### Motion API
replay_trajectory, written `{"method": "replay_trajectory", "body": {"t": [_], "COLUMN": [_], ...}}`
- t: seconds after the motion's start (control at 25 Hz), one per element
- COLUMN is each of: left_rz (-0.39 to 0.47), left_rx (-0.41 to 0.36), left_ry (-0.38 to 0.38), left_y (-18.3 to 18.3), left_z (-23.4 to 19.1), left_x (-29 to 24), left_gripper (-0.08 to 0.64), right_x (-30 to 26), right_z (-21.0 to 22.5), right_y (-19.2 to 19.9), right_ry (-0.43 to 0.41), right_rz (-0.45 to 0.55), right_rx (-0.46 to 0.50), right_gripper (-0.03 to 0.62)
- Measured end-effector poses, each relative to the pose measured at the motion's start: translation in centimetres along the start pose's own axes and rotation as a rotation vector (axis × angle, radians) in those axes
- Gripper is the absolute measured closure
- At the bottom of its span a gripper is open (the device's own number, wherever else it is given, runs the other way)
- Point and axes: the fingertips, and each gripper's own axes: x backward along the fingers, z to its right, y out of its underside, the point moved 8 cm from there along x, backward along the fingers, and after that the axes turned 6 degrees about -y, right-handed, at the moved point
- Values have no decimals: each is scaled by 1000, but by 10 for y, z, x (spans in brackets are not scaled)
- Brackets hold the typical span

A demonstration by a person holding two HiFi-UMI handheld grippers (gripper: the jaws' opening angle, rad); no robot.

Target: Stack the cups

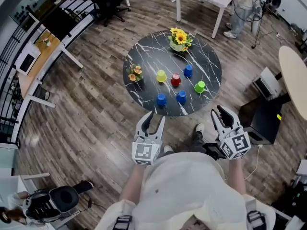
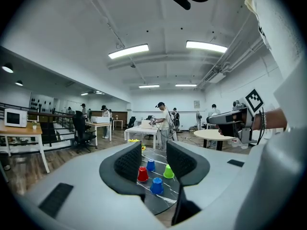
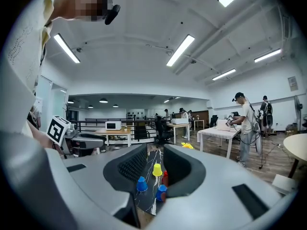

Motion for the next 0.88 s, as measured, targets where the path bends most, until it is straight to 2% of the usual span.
{"method": "replay_trajectory", "body": {"t": [0.16, 0.64, 0.88], "left_rz": [0, -18, -37], "left_rx": [9, 35, 45], "left_ry": [-31, -181, -274], "left_y": [-5, -11, -5], "left_z": [3, 38, 59], "left_x": [-26, -131, -163], "left_gripper": [388, 388, 388], "right_x": [-17, -82, -102], "right_z": [30, 156, 203], "right_y": [-2, -13, -11], "right_ry": [-31, -216, -312], "right_rz": [-7, -18, -34], "right_rx": [-7, 8, 24], "right_gripper": [476, 476, 476]}}
